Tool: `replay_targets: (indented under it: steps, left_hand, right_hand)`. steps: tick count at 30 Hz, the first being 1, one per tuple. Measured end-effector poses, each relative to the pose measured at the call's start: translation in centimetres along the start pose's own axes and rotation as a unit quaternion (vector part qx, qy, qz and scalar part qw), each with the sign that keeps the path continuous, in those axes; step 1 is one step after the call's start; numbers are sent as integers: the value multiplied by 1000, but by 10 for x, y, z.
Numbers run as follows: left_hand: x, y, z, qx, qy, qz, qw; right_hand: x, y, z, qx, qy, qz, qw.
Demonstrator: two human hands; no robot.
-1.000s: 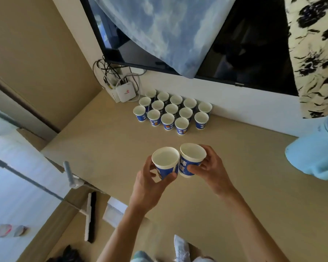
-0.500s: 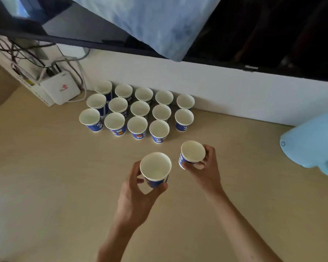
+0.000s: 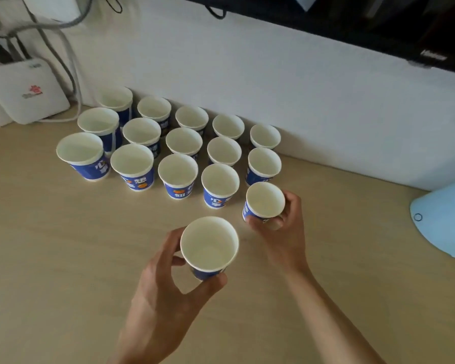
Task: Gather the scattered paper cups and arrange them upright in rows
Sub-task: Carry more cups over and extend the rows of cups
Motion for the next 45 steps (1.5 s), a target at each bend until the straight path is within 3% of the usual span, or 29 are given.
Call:
replay_targets:
  steps: [34, 39, 45]
  left_hand:
    - [-4, 0, -12, -2, 9, 13, 1000]
    - [-9, 0, -50, 42, -2, 5, 999]
    - [-17, -8, -116, 130, -27, 11, 991]
  right_hand:
    - [11, 6, -5, 5, 28, -20, 999]
    - [2, 62, 0, 53, 35, -43, 997]
    - [-33, 102, 74, -51, -1, -66, 997]
Point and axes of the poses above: each hand's wrist, its own y-axis away from the middle knuckle, its own z-axis out of the palm, x = y × z, the point moved 8 cm from there along -y, towards the middle knuckle, and after that the axes turned 11 degrees about y, right-handed, at the moved point
